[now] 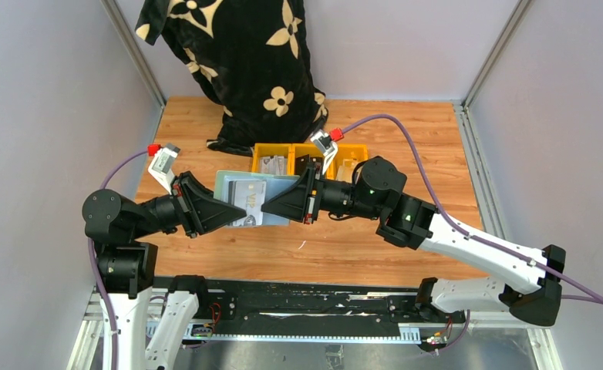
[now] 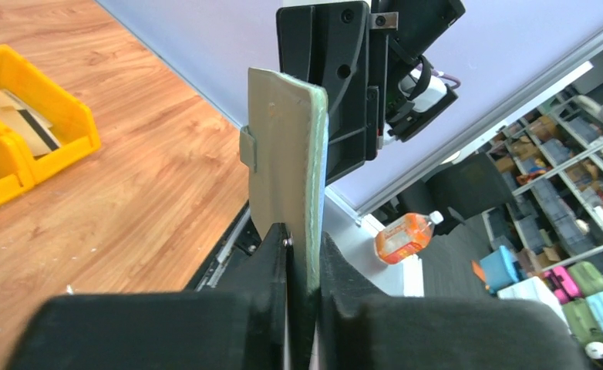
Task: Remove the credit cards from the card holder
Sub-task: Remove the credit card from the card holder.
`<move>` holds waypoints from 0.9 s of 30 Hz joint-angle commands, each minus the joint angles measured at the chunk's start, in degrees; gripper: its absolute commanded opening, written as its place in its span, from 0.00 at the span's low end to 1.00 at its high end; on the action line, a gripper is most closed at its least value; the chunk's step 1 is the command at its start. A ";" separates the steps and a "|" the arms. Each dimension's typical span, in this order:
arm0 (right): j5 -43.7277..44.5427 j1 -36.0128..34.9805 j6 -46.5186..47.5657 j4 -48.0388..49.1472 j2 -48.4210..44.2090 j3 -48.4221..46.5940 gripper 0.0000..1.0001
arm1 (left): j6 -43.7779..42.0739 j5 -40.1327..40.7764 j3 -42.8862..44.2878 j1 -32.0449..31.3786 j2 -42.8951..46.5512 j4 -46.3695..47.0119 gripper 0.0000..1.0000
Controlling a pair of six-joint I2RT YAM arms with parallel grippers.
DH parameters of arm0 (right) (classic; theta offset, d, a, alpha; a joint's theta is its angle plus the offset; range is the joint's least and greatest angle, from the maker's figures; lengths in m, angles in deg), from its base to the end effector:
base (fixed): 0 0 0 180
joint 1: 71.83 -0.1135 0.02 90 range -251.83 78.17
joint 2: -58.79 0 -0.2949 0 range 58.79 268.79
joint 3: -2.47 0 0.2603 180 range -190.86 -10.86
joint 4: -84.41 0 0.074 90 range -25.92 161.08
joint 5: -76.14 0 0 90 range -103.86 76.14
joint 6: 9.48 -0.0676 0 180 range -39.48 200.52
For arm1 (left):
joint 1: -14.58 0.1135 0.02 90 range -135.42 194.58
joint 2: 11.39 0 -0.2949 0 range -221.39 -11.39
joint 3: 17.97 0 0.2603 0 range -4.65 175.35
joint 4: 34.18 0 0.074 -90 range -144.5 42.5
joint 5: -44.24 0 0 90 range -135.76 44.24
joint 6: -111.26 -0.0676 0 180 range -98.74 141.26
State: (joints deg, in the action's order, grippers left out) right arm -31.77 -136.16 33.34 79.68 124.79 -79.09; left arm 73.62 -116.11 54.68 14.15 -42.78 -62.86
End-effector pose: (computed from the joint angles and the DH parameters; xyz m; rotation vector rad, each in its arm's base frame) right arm 0.1054 0.2674 0.4787 -0.5513 1.5686 1.7777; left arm 0.0579 -0.0641 0.4598 0.4539 1.6519 -1.5258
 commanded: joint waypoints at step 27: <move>-6.00 2.70 -1.16 11.12 -1.88 6.89 0.00 | 11.37 -0.86 -1.91 -0.54 0.11 12.10 0.19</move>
State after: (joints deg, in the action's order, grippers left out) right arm -37.91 -134.85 31.42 89.39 123.87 -73.58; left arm 77.10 -116.24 54.01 14.02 -42.67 -60.32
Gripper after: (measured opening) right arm 0.011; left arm 0.249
